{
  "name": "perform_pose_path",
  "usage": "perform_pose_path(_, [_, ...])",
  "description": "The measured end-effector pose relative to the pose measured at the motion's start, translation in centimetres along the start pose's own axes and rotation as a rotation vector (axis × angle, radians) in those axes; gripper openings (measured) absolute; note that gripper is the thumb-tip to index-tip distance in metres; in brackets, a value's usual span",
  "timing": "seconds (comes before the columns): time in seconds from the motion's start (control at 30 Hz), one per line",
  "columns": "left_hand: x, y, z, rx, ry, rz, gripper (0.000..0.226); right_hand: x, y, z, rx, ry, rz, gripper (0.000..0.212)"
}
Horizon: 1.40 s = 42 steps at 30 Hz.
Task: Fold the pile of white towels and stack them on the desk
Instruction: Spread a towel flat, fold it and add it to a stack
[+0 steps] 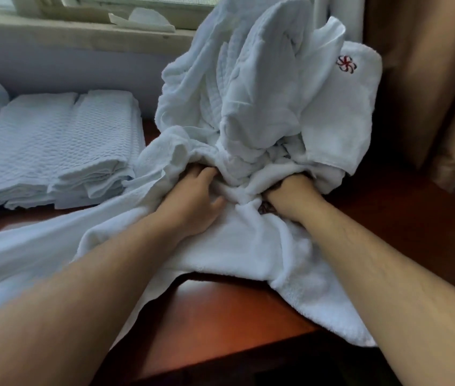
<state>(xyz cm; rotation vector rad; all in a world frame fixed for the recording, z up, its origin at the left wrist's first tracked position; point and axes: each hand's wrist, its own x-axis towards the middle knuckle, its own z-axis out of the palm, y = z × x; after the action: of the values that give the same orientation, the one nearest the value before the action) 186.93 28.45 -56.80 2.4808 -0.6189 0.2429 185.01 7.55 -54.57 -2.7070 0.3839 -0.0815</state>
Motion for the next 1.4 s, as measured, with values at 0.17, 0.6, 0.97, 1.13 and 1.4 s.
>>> perform_pose_path(0.17, [-6.8,1.2,-2.4,0.012,0.048,0.082,0.029,-7.7,2.4,-0.6,-0.008,0.077,0.254,0.084])
perform_pose_path(0.6, [-17.2,-0.4,-6.1,0.185,0.031,-0.014,0.032,-17.4,-1.1,1.6,0.013,-0.043,-0.271,0.048])
perform_pose_path(0.97, [-17.2,-1.4,-7.9,0.094,-0.167,0.123,0.002,-14.5,0.4,0.7,0.057,-0.040,-0.198,0.044])
perform_pose_path(1.13, [-16.7,-1.2,-7.6,0.137,-0.136,0.060,0.017,-14.1,-0.1,0.9,-0.018,0.026,-0.190,0.050])
perform_pose_path(1.4, [-17.6,-2.3,-8.1,0.059,-0.190,0.201,0.013,-12.6,0.0,0.3,0.028,-0.011,-0.177,0.047])
